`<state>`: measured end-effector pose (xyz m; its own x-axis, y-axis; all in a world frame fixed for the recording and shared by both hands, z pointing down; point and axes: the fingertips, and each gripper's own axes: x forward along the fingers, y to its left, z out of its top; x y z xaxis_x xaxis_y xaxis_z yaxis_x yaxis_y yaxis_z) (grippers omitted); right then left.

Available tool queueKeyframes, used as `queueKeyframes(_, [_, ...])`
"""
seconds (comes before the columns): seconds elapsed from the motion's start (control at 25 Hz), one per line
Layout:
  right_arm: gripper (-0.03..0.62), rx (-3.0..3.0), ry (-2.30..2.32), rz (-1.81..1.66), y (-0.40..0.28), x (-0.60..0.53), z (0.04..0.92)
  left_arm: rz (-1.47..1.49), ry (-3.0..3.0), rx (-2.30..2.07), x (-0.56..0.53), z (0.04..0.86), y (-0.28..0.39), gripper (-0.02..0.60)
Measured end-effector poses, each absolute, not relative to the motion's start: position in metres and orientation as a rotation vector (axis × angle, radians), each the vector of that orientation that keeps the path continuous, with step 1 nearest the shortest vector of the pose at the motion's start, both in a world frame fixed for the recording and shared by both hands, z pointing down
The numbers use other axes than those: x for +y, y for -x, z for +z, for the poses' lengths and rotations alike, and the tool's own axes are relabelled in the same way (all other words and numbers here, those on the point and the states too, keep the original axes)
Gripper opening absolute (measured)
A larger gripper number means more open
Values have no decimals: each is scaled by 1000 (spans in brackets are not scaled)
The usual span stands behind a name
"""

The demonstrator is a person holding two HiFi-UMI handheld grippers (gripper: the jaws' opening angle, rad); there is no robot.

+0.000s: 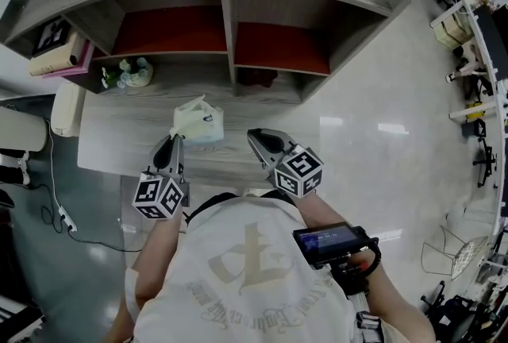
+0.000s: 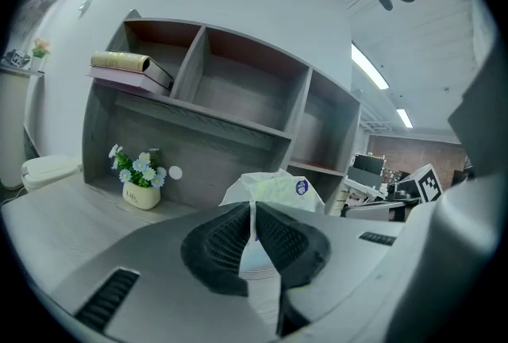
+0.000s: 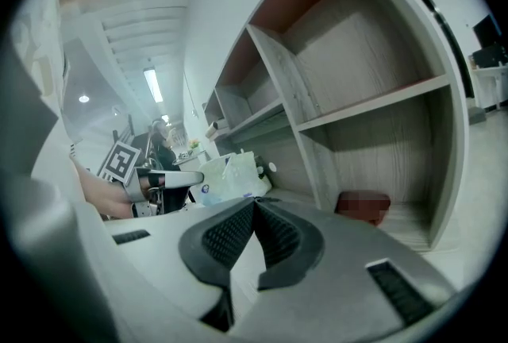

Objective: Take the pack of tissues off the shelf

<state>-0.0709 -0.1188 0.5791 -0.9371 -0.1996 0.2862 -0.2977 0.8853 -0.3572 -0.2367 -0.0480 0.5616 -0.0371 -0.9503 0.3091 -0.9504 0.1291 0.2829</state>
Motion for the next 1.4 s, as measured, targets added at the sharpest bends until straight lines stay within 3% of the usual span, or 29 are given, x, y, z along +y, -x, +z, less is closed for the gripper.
queueKeyframes(0.76, [3, -2804, -159, 561, 81, -89, 588, 47, -1717, -2012, -1, 594, 225, 35])
queueKeyframes(1.4, [5, -2835, -228, 612, 61, -96, 591, 91, -1789, -1935, -26, 591, 202, 35])
